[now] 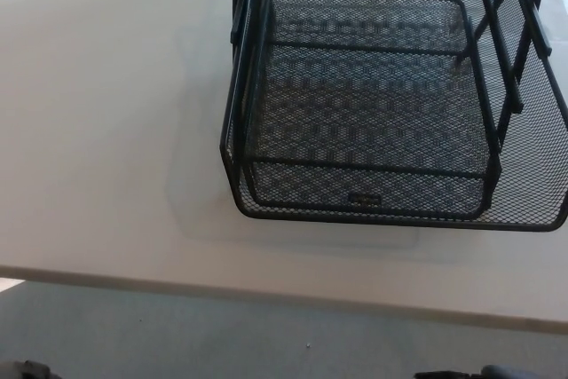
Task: A balck drawer is kept on the middle of the table and the robot uses its right hand to push it back away from the robot
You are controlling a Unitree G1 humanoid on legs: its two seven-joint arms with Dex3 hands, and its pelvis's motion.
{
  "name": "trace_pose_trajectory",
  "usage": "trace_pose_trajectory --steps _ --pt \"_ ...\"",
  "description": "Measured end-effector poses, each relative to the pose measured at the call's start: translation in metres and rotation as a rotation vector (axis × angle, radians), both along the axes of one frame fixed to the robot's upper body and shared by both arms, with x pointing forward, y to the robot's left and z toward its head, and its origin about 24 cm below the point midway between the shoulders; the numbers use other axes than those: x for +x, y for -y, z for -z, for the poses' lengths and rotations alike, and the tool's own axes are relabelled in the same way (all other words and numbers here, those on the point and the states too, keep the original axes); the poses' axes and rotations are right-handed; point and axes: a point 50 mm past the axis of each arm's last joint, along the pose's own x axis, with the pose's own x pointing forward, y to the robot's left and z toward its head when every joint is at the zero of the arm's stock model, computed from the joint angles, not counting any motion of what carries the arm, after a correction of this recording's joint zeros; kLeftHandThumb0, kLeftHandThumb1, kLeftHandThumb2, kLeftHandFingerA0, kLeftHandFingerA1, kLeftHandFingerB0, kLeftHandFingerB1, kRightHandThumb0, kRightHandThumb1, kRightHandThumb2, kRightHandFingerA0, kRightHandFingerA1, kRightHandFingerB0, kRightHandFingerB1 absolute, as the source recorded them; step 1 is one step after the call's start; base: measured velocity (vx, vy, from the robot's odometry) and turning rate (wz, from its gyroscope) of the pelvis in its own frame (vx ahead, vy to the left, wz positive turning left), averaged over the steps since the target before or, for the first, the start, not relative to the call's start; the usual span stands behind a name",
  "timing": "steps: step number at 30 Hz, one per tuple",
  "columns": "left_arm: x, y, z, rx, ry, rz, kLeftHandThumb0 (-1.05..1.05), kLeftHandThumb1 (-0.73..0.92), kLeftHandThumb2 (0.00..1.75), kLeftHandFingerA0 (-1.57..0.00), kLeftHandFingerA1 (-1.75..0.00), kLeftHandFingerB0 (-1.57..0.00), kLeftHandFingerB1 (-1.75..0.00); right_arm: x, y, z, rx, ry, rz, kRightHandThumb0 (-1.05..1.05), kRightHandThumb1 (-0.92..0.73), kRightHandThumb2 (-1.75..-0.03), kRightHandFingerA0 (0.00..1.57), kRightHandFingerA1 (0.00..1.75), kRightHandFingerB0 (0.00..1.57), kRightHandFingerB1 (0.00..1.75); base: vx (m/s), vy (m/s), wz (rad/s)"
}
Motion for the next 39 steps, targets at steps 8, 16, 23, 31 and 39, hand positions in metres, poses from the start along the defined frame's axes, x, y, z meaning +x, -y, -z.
trace_pose_trajectory --steps 8,16,23,31,39 --pt "0.000 0.000 0.000 0.001 0.001 0.001 -0.55 0.75 0.63 -0.48 -0.38 -0.33 -0.33 -0.013 -0.027 -0.047 0.086 0.076 -0.215 -0.53 -0.84 -0.64 0.34 0.40 0.27 0.33 0.00 0.000 0.00" --pt "0.001 0.000 0.000 0.001 0.001 0.002 -0.55 0.75 0.63 -0.50 -0.38 -0.36 -0.33 -0.018 -0.042 -0.082 0.134 0.140 -0.370 -0.55 -0.84 -0.64 0.35 0.40 0.27 0.32 0.00 0.000 0.00" --pt "0.001 0.000 0.000 0.003 -0.001 0.005 -0.55 0.74 0.63 -0.48 -0.37 -0.34 -0.33 -0.018 -0.053 -0.112 0.144 0.206 -0.494 -0.54 -0.84 -0.64 0.36 0.40 0.27 0.33 0.00 0.000 0.00" --pt "0.000 0.000 0.000 0.005 -0.005 0.004 -0.55 0.75 0.63 -0.48 -0.38 -0.35 -0.33 -0.013 -0.063 -0.139 0.117 0.259 -0.596 -0.53 -0.84 -0.64 0.33 0.41 0.25 0.32 0.00 0.000 0.00" --pt "0.000 0.000 0.000 0.005 -0.005 0.004 -0.57 0.75 0.63 -0.48 -0.38 -0.34 -0.33 -0.003 -0.072 -0.155 0.069 0.248 -0.652 -0.52 -0.80 -0.63 0.39 0.42 0.28 0.33 0.00 0.000 0.00"
